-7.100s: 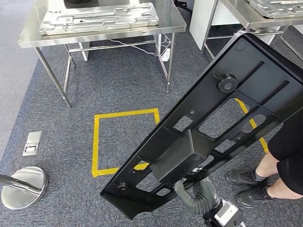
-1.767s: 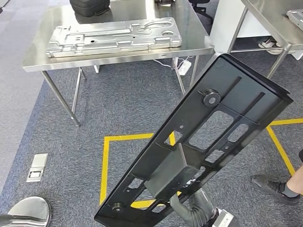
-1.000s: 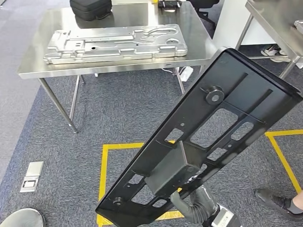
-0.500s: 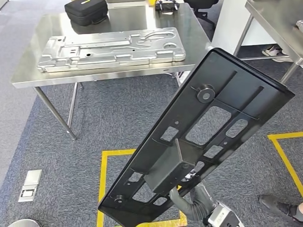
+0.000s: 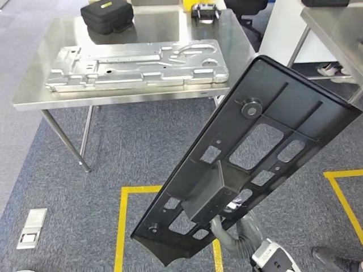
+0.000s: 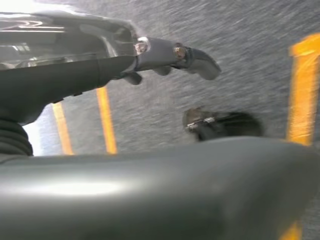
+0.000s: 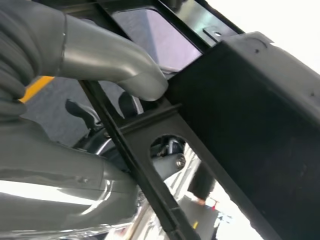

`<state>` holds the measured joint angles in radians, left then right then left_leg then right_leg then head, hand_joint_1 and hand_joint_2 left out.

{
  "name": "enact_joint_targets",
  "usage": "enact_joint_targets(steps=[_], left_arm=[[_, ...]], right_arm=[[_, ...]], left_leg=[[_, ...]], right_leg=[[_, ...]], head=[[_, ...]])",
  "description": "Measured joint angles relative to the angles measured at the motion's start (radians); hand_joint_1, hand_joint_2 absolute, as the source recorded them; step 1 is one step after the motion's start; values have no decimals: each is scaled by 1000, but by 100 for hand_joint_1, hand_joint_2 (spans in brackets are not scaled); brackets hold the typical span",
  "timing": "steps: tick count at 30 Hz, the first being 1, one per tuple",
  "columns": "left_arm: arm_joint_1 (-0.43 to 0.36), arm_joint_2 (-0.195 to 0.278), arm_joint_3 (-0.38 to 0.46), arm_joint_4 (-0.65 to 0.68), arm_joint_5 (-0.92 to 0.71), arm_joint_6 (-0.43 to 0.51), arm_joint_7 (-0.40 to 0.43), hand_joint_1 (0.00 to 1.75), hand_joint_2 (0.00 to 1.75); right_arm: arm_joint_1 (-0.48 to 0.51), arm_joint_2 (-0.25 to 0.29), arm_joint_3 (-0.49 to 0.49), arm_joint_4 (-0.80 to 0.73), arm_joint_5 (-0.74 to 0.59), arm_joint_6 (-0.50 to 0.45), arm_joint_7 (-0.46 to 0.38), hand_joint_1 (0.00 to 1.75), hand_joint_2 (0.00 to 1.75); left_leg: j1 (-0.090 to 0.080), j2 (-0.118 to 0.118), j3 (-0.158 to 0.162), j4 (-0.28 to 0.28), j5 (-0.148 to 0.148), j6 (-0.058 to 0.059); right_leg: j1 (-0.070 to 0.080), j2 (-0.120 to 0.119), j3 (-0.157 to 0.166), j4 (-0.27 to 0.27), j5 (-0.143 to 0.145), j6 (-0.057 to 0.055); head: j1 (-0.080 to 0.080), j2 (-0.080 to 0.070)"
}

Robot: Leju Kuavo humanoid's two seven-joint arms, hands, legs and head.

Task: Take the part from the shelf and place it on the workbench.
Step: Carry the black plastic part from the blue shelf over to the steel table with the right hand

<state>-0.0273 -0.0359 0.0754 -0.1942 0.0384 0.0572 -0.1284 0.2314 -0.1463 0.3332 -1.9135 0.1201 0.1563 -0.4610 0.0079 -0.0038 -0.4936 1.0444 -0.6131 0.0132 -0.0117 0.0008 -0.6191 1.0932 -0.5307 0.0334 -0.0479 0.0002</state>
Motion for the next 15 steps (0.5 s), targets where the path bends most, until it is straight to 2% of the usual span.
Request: enact_joint_targets(steps=[3, 4, 5, 7, 8, 9, 10, 12, 13, 14, 15], left_arm=[[-4, 0, 8, 0, -1, 0, -1, 0, 175], [-5, -1, 10, 0, -1, 0, -2, 0, 175], [-6, -1, 12, 0, -2, 0, -3, 0, 175], [-4, -2, 14, 0, -2, 0, -3, 0, 175], [-2, -2, 14, 0, -3, 0, -3, 0, 175], [1, -2, 15, 0, -4, 0, -3, 0, 175], [3, -2, 15, 0, -6, 0, -3, 0, 175], [5, -2, 15, 0, -9, 0, -1, 0, 175], [5, -2, 16, 0, -11, 0, -1, 0, 175], [5, -2, 16, 0, -11, 0, 0, 0, 175], [5, -2, 18, 0, -12, 0, 1, 0, 175]], right_arm=[[0, -3, -19, -19, 11, -6, 15, 175, 175], [0, -4, -24, -24, 14, -7, 18, 175, 175], [-1, -4, -27, -29, 16, -7, 19, 175, 175], [0, -5, -30, -34, 18, -7, 20, 175, 175], [2, -5, -32, -35, 18, -7, 20, 175, 175], [4, -5, -33, -35, 18, -7, 21, 175, 175], [5, -5, -35, -36, 19, -8, 22, 175, 175], [7, -5, -37, -40, 21, -10, 26, 175, 175], [7, -6, -39, -42, 25, -14, 28, 175, 175], [7, -6, -40, -46, 32, -17, 31, 175, 175], [8, -6, -42, -49, 40, -21, 33, 175, 175]], left_leg=[[0, 1, 4, 2, -11, -12], [0, 1, -5, 25, -22, -17], [1, 1, -27, 69, -40, -22], [3, 1, -109, 204, -82, -27], [3, 1, -150, 259, -89, -28], [3, 1, -177, 285, -76, -27], [2, 1, -187, 270, -41, -24], [-3, 1, -166, 166, 54, -10], [-7, 1, -153, 119, 86, -2], [-12, 1, -143, 88, 100, 7], [-17, 1, -138, 74, 95, 14]], right_leg=[[-4, 3, 13, -18, -17, -21], [-6, 1, 21, -22, -21, -27], [-8, 0, 29, -25, -26, -32], [-8, -3, 42, -26, -38, -40], [-7, -2, 49, -26, -44, -41], [-6, -1, 59, -26, -51, -42], [-6, 1, 71, -26, -59, -41], [-5, 3, 95, -27, -76, -39], [-5, 4, 104, -28, -83, -35], [-6, 5, 108, -29, -88, -31], [-7, 6, 108, -31, -91, -25]], head=[[0, 0], [0, 0], [-1, 0], [-2, 0], [-2, 0], [-2, 0], [-2, 0], [-1, 0], [-1, 0], [-1, 0], [-1, 0]])
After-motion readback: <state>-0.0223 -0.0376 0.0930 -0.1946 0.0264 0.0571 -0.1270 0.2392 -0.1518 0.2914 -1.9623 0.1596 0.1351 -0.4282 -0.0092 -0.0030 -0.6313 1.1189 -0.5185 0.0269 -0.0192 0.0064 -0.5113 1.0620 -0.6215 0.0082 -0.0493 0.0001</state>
